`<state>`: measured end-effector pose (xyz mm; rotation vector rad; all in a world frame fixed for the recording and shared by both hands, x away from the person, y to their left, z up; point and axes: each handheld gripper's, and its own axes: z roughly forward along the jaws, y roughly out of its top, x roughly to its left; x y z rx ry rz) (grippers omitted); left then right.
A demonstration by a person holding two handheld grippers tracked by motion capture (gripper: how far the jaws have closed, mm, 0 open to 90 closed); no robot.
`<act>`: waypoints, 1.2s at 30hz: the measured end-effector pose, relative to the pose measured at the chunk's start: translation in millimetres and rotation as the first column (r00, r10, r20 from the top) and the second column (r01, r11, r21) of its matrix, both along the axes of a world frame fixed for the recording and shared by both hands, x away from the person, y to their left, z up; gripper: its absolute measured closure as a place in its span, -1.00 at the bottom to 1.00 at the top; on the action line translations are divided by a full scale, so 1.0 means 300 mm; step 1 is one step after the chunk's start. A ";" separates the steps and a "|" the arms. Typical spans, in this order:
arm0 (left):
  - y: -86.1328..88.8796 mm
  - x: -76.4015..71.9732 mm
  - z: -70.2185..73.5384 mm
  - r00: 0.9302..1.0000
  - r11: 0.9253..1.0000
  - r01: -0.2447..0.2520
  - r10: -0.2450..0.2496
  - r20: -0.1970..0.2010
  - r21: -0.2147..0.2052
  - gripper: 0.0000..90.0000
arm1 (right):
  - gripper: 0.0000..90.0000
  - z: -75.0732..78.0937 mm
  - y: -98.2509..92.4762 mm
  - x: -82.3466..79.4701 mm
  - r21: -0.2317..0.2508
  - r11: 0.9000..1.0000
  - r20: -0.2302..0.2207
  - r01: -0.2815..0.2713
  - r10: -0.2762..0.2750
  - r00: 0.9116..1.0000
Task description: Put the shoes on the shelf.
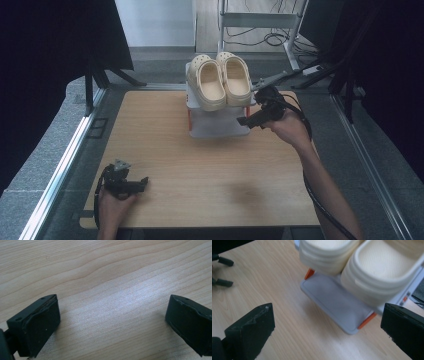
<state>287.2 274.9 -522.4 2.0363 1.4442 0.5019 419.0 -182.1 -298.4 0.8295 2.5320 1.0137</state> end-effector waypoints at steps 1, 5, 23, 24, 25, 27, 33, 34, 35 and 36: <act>0.000 0.000 0.000 1.000 1.000 -0.001 0.001 0.002 0.000 -1.00 | -1.00 -0.009 -0.015 -0.011 0.006 1.000 0.001 0.001 -0.001 1.000; 0.000 0.000 0.000 1.000 1.000 -0.002 0.002 0.002 0.001 -1.00 | -1.00 -0.053 -0.077 -0.051 0.011 1.000 0.004 0.020 -0.020 1.000; -0.004 -0.002 0.000 1.000 1.000 -0.009 0.009 0.001 -0.004 -1.00 | -1.00 -0.357 -0.269 -0.201 0.038 0.991 -0.015 0.126 -0.125 0.992; -0.005 -0.002 0.000 1.000 1.000 -0.010 0.010 0.001 -0.004 -1.00 | -1.00 -0.381 -0.271 -0.210 0.050 0.990 -0.024 0.132 -0.131 0.991; -0.005 -0.002 0.000 1.000 1.000 -0.010 0.010 0.001 -0.005 -1.00 | -0.99 -0.406 -0.273 -0.218 0.062 0.989 -0.029 0.135 -0.133 0.991; -0.005 -0.002 0.000 1.000 1.000 -0.010 0.010 0.001 -0.004 -1.00 | -0.99 -0.457 -0.273 -0.232 0.059 0.989 -0.040 0.136 -0.134 0.990; -0.005 -0.002 0.000 1.000 1.000 -0.010 0.010 0.001 -0.004 -1.00 | -0.98 -0.605 -0.257 -0.259 0.035 0.988 -0.074 0.147 -0.145 0.987; -0.005 -0.002 0.000 1.000 1.000 -0.010 0.010 0.001 -0.004 -1.00 | -0.97 -0.630 -0.255 -0.262 0.031 0.988 -0.076 0.150 -0.147 0.986; -0.005 -0.002 0.000 1.000 1.000 -0.010 0.010 0.001 -0.004 -1.00 | -0.97 -0.656 -0.253 -0.266 0.021 0.988 -0.077 0.155 -0.153 0.985; -0.005 -0.002 0.000 1.000 1.000 -0.009 0.009 0.001 -0.004 -1.00 | -0.97 -0.682 -0.251 -0.269 0.007 0.988 -0.082 0.156 -0.155 0.984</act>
